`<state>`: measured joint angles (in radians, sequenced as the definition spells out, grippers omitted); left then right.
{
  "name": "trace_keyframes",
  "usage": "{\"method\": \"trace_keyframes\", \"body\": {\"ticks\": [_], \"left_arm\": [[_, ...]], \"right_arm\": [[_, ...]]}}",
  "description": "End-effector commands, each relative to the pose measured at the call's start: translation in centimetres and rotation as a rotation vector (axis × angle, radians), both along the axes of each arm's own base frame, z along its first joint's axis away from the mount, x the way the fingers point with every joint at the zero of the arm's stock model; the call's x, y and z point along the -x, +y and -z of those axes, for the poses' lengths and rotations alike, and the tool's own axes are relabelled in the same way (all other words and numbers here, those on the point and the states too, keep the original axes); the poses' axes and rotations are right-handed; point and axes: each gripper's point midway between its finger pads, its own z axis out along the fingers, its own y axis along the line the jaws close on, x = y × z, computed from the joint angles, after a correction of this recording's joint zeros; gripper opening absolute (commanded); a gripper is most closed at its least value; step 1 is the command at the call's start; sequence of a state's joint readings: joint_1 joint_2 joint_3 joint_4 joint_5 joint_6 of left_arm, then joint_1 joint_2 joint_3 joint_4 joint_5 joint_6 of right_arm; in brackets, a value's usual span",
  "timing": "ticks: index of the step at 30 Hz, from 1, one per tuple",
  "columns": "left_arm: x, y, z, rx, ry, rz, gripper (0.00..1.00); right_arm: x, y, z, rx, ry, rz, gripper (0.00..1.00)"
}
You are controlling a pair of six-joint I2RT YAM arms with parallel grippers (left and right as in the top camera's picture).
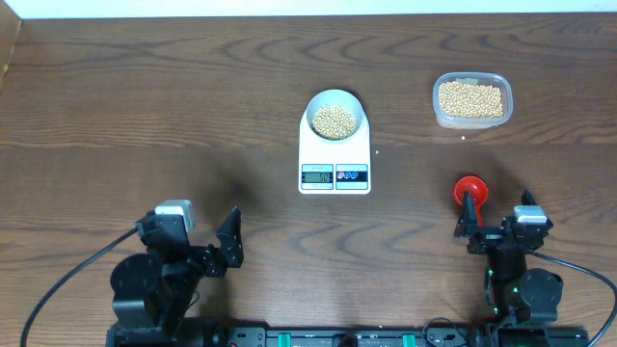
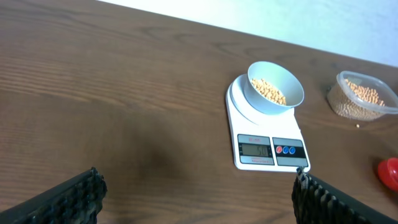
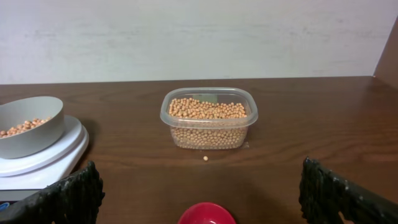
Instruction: Scoop item into bowl and weigh 50g on scale
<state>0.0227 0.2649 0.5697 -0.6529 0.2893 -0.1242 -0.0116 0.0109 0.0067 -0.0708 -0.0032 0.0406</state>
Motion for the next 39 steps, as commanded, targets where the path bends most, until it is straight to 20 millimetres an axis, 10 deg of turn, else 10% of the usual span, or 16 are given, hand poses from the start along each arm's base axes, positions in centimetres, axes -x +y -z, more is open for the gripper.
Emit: {"method": "trace_keyframes", "body": {"ticks": [1, 26, 39], "left_arm": [[0.4, 0.0, -0.1, 0.019, -0.034, -0.009, 0.98], [1.2, 0.8, 2.3, 0.059, -0.095, -0.068, 0.98], [1.2, 6.5, 2.5, 0.190, -0.097, -0.489, 0.98]], "right_arm": [[0.0, 0.2, 0.0, 0.012, -0.001, -0.009, 0.99], [0.0, 0.2, 0.0, 0.012, -0.001, -0.009, 0.99], [0.0, 0.2, 0.0, 0.012, -0.001, -0.009, 0.99]]}}
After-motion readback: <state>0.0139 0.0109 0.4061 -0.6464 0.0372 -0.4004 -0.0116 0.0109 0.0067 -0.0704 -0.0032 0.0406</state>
